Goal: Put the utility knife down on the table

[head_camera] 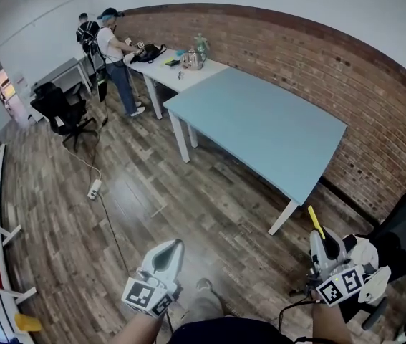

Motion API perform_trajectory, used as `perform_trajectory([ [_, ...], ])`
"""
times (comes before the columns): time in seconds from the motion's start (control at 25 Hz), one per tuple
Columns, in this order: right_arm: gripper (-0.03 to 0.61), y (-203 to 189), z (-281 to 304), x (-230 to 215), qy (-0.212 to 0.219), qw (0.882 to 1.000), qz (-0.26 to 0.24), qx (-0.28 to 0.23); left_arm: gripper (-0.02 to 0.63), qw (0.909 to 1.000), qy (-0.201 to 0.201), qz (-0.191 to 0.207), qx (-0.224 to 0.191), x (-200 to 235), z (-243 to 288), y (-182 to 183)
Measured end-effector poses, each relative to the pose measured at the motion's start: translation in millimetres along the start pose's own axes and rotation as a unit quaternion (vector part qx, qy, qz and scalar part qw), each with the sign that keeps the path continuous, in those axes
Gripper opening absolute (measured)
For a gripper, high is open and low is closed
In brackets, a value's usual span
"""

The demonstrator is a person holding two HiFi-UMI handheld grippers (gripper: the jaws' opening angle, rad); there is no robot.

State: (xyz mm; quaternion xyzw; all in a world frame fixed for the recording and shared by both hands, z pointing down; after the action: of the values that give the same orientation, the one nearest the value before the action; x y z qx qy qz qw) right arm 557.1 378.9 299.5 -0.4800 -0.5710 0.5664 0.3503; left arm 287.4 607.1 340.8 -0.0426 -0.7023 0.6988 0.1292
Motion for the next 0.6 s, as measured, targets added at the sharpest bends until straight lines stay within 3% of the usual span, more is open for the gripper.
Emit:
perform_trajectory([
  [0.6,0.054,-17.8,145.9,8.2,-0.021,1.000,-0.007,-0.006,-0.014,0.9986,-0.042,0.029,0.008,115.6,95.0,16.6],
])
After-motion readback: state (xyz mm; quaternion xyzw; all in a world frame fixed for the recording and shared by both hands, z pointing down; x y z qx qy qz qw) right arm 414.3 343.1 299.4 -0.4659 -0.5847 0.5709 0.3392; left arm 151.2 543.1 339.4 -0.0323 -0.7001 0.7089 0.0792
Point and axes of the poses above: the fingertips, and each gripper's own axes: z forward along the fingers, x to its left, y out of its top, the point moved 2 cm from there along -z, backward along the fingers, and after that the axes turned 7 degrees about y, right-handed, at the moved point
